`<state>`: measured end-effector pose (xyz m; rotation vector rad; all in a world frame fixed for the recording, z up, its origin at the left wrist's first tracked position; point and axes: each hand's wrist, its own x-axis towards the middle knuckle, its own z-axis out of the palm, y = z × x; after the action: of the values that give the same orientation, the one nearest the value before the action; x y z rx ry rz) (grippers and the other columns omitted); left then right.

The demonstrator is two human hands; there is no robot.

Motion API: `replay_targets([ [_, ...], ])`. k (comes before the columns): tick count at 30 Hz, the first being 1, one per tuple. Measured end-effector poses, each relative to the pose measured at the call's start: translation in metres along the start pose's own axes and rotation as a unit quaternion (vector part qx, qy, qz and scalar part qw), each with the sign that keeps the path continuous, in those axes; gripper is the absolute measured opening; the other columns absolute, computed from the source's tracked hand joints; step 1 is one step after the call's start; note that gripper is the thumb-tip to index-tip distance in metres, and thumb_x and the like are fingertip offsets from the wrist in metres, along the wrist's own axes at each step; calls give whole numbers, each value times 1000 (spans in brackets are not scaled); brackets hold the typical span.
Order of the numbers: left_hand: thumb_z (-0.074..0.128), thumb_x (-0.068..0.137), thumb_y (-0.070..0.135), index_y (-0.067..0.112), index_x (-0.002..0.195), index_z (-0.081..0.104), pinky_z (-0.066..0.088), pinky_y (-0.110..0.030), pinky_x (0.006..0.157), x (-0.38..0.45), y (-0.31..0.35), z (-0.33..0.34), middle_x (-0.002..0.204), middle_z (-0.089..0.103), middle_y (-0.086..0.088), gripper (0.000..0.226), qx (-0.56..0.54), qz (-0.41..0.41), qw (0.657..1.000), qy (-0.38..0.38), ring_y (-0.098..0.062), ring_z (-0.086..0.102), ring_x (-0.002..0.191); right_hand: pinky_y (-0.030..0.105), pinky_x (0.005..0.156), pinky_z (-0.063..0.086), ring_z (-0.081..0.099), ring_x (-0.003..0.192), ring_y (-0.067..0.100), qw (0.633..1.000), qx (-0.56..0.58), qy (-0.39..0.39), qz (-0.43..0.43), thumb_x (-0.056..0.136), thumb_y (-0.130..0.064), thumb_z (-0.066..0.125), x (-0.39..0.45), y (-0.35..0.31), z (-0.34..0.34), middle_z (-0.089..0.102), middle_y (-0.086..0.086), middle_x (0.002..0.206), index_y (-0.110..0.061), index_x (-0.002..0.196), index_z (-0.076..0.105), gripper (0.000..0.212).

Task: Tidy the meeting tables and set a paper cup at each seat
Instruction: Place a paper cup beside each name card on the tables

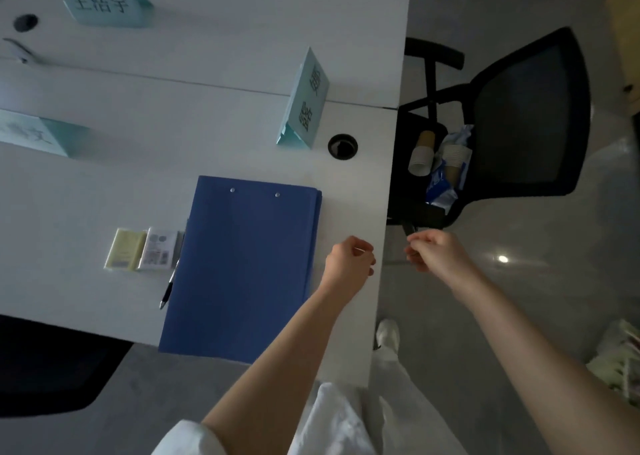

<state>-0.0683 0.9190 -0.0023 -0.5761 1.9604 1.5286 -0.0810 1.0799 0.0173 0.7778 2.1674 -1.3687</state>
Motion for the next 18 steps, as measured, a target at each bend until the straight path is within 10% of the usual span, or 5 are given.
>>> replay_targets([
  [10,55,86,12,18,106,64,57,-38,82,167,72,126,104,71,-6,23,-26,-37,997,70,-26,67,95,54,83,52,62,96,42,971,-203,-102,-69,95,-19,48,226,-58,-85,68,17,97,-18,109,57,17],
  [18,54,94,15,14,115,61,51,-28,78,321,85,203,110,63,-2,22,-82,-132,983,100,-21,60,97,28,54,37,57,79,26,912,-371,-143,-100,95,-15,47,428,-64,-128,58,12,81,-7,84,55,16],
])
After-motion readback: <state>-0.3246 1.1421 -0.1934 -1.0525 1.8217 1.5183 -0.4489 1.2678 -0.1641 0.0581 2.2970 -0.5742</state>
